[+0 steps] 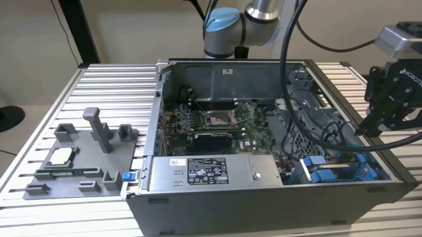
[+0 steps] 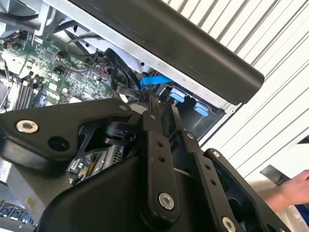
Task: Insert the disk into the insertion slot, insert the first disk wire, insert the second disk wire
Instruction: 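Insert the second disk wire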
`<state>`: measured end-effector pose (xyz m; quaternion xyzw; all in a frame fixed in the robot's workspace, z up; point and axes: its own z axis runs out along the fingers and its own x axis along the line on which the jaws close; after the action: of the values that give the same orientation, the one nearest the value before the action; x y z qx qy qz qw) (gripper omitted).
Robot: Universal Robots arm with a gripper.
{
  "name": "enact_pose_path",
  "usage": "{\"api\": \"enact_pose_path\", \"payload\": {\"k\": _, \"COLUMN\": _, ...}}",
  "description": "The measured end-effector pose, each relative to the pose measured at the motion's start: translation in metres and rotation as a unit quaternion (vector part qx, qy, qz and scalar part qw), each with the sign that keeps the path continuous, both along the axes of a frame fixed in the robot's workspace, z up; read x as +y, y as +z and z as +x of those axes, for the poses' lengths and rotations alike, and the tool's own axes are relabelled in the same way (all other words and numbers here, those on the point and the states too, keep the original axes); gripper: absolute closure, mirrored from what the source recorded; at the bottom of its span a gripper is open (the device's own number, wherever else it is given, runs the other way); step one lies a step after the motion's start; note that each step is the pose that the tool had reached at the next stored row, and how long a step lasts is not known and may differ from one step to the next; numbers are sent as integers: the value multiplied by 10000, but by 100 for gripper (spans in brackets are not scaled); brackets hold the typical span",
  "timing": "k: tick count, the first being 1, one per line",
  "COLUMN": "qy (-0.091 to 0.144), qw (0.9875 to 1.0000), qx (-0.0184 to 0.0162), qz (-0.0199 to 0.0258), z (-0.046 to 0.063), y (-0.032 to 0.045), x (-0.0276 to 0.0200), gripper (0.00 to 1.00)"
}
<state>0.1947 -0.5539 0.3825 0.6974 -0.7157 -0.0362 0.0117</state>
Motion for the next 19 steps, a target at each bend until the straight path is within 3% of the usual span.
{"api": "enact_pose_path", "payload": {"k": 11, "qy": -1, "qw": 10000, "qx": 8, "qz": 37, "z": 11, "y": -31, "x": 58, "gripper": 0}}
{"api": "enact_pose_path", "payload": {"k": 19, "qy": -1, "qw": 10000, "qx": 18, "qz": 65, "z": 18, "y": -69, "x": 65, "gripper": 0}}
